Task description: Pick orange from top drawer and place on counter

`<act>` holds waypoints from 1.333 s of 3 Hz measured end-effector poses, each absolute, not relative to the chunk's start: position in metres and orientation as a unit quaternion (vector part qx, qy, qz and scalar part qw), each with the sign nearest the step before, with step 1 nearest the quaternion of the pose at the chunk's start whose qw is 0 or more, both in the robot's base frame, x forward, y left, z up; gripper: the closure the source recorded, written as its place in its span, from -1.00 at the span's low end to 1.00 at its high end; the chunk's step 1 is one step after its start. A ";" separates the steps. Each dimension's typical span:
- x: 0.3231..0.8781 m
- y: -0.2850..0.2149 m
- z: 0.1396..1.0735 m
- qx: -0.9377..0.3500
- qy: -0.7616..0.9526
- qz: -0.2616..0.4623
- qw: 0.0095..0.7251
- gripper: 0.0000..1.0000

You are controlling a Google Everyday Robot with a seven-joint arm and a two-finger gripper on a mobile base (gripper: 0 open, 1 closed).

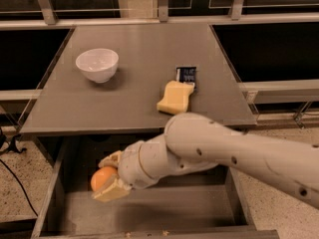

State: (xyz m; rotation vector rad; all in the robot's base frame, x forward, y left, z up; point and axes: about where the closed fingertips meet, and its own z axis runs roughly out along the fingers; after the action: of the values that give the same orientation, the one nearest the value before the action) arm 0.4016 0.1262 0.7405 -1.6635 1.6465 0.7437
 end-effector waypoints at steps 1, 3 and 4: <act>0.435 0.132 0.836 -0.658 0.629 0.256 0.325 1.00; 0.457 0.149 0.928 -0.677 0.634 0.234 0.292 1.00; 0.456 0.147 0.920 -0.671 0.638 0.231 0.300 1.00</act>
Offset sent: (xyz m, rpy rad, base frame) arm 0.1080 0.0339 0.2858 -0.1831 -0.0656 0.0004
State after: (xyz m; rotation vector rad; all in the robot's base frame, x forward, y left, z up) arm 0.4558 0.1469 0.9203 -1.7816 1.6929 0.6142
